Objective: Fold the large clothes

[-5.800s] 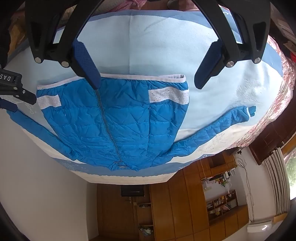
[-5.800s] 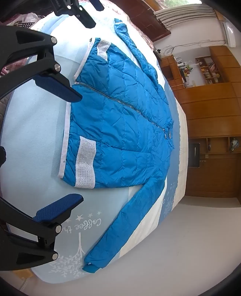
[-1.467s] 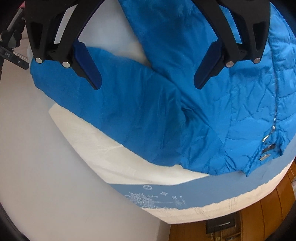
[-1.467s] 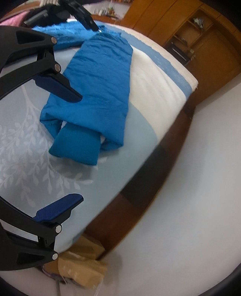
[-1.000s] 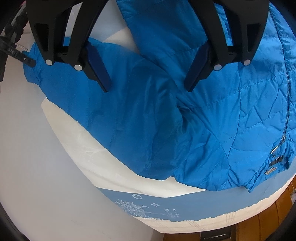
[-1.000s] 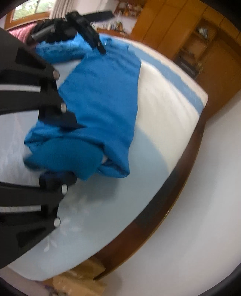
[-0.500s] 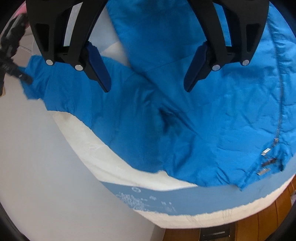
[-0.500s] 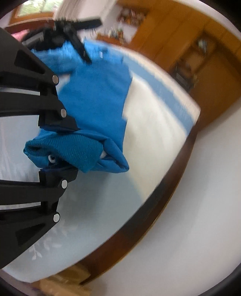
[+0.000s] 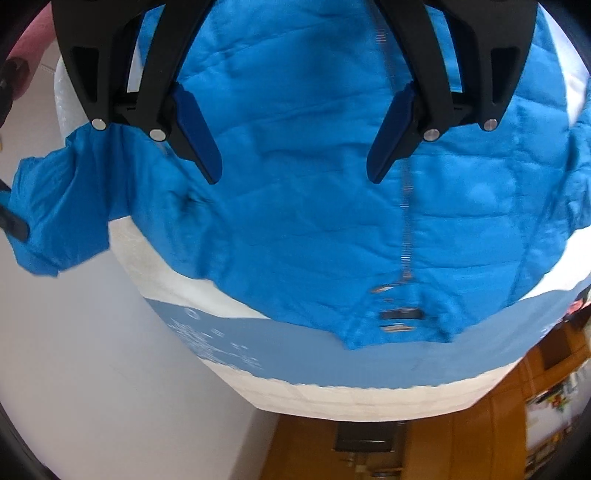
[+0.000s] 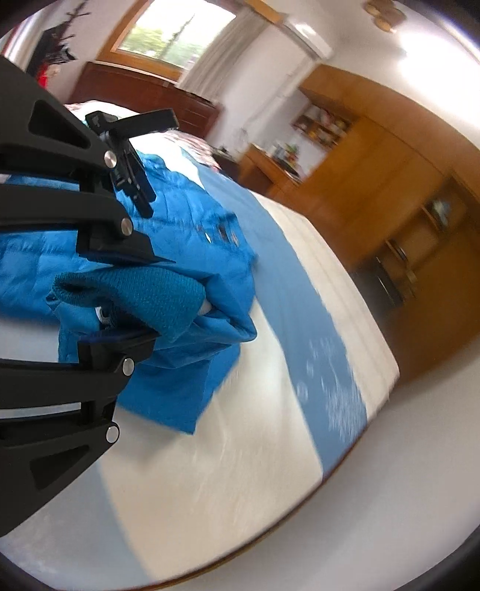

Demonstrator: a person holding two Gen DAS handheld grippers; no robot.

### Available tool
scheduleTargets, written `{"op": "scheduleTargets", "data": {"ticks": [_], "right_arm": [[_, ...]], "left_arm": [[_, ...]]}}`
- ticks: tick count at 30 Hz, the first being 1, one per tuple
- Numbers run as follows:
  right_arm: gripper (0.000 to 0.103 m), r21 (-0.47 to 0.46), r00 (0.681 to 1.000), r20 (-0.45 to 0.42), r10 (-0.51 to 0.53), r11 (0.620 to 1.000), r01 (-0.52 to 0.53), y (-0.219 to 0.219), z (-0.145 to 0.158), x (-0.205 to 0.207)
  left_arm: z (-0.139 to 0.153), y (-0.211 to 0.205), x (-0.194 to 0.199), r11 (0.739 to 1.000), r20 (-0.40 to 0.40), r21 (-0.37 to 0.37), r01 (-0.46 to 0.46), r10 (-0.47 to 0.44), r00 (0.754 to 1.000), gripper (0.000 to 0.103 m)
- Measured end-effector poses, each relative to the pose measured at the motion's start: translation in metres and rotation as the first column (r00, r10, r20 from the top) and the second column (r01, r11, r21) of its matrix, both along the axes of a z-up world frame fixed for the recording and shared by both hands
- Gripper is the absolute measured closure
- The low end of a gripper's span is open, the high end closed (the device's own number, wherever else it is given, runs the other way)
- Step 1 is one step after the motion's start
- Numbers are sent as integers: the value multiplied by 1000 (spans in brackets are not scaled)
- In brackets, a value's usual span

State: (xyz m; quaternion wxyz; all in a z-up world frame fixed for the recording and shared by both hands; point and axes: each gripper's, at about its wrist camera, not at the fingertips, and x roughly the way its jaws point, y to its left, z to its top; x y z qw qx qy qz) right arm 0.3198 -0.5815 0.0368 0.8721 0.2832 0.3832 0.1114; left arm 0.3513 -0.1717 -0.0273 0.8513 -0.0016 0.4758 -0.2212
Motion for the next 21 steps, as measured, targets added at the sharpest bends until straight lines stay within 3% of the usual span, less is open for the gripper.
{"op": "scheduleTargets", "data": {"ticks": [6, 12, 14, 17, 21], "right_arm": [[75, -79, 989, -83, 122, 989, -129, 83, -21, 65], [75, -88, 972, -142, 189, 975, -202, 127, -49, 101], [68, -49, 954, -161, 253, 963, -264, 143, -60, 114], [60, 80, 920, -123, 373, 927, -365, 156, -63, 121], [59, 3, 929, -75, 362, 932, -362, 150, -51, 109]], "left_arm": [[-4, 53, 11, 996, 5, 18, -82, 82, 997, 23], [-14, 81, 25, 991, -17, 21, -135, 135, 991, 23], [-18, 87, 30, 990, -28, 11, -144, 144, 989, 23], [-24, 98, 36, 988, -51, -24, -154, 152, 987, 23], [-32, 109, 39, 983, -91, -85, -163, 155, 984, 23]]}}
